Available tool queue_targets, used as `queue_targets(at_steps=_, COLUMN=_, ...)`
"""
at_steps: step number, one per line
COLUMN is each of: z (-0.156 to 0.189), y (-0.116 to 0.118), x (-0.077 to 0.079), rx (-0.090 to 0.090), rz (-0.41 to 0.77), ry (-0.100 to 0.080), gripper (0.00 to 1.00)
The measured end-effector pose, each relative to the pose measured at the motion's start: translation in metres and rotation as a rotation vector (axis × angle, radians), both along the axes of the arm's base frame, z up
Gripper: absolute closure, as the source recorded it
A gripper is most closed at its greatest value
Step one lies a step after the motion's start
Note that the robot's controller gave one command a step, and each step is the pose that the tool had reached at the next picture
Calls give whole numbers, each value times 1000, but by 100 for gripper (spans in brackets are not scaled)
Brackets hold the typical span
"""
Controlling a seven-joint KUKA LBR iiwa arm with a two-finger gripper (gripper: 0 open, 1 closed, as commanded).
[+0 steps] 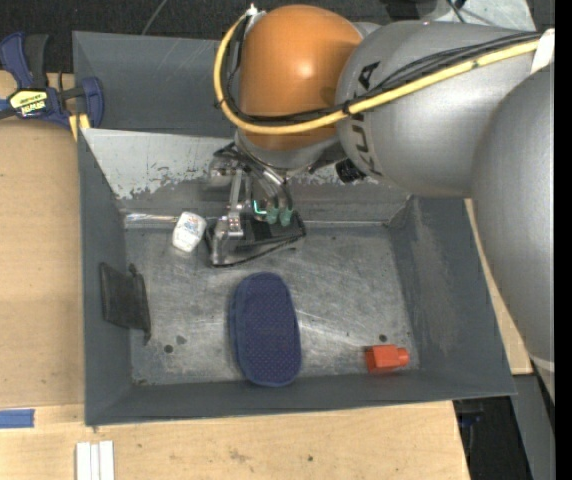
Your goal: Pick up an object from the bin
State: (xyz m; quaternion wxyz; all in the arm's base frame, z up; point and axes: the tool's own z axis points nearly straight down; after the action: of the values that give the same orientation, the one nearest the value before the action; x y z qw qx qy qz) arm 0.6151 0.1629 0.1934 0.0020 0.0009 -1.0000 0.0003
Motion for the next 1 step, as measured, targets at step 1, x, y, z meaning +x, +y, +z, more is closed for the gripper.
queue_targets(at_steps=1, z=-76, y=-23, x=-6, rx=-1, rz=-199, ry=0, gripper=0)
